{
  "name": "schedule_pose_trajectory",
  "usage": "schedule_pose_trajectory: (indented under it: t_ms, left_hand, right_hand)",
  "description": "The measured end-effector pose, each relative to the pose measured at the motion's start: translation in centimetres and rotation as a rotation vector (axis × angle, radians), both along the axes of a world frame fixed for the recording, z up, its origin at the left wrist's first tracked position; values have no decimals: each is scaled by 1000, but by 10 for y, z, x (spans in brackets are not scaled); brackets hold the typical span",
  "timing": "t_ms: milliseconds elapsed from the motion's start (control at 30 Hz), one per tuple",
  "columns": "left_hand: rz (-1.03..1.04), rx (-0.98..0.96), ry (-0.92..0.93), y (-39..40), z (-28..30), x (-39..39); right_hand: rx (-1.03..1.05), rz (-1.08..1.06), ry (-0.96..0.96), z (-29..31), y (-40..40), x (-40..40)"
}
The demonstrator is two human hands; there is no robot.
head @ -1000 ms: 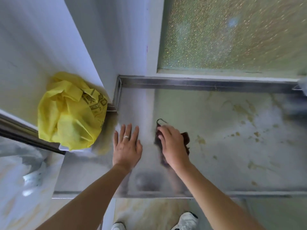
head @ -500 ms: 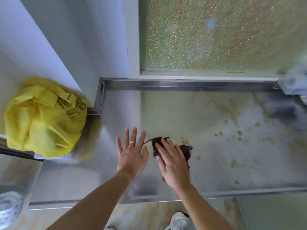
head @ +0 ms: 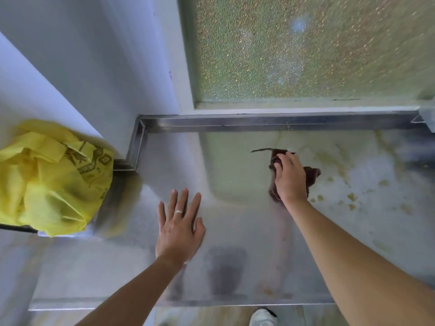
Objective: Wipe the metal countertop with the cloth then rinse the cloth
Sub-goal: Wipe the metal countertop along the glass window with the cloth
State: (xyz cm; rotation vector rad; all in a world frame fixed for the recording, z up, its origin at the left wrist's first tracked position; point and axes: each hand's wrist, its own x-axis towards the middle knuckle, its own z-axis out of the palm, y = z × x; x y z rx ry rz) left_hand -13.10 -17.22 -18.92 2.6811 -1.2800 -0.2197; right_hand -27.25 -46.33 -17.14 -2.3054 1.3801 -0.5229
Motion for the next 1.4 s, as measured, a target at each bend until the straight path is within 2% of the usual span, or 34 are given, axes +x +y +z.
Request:
schedule_pose_trajectory:
  t_ms: [67, 133, 233, 333, 500, 867, 1100, 1400]
  left_hand:
    - [-9, 3, -7, -1, 6, -1]
    - [-16, -10, -21, -9, 13, -2]
    - [-20, 7, 34, -38, 20, -10]
    - [-50, 43, 69, -80, 16, -19]
    - [34, 29, 29, -131, 2, -20]
    - [67, 31, -40, -138, -4, -20]
    - [77, 35, -39, -142, -2, -21]
    - [71, 23, -17, -140, -2, -21]
  right_hand:
    - [-17, -65, -95, 16, 10, -9]
    - [-140, 46, -147, 22, 41, -24]
    - [-174, 321, -26, 4, 102, -51]
    - [-168, 415, 102, -19, 126, -62]
    - [-200, 362, 119, -28, 91, -38]
    - [-116, 417, 141, -11, -21, 31]
    - [-126, 387, 157, -16, -85, 53]
    - [-100, -15, 142, -14, -131, -37]
